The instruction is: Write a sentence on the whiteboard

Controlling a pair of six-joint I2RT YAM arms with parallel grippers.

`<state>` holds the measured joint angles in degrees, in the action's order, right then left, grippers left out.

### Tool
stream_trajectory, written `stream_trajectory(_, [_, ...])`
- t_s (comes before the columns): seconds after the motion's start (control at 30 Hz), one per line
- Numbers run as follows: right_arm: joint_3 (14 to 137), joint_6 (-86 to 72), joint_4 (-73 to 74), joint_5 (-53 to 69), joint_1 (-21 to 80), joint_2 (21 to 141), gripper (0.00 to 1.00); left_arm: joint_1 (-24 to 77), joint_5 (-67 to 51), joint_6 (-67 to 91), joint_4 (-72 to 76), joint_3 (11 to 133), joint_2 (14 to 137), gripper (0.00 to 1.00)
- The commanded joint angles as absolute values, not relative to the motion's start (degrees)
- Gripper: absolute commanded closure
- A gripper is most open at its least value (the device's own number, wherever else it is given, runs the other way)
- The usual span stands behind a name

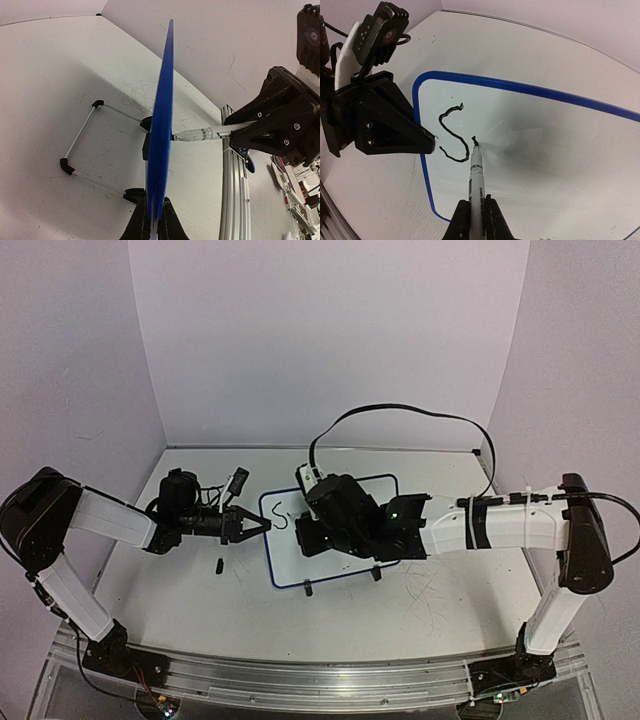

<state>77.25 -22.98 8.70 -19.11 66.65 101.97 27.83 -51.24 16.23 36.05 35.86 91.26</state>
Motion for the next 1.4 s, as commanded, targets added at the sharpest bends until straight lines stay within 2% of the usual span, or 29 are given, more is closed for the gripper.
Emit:
stream_trajectory(0.0, [76.99, -24.29, 9.94, -19.45, 66.36, 101.38, 1.0, 27.77, -51.45, 15.29, 37.17, 36.83, 91.37, 1.0])
stream_trajectory(0.77, [74.98, -27.14, 10.11, -18.39, 67.59, 101.23, 1.0, 27.81, -51.76, 15.54, 37.13, 36.39, 90.88, 1.0])
stream_trajectory(1.37, [78.59, -24.44, 9.08, -21.8, 67.18, 102.62, 1.0, 27.77, -51.85, 15.56, 37.04, 36.52, 91.16, 1.0])
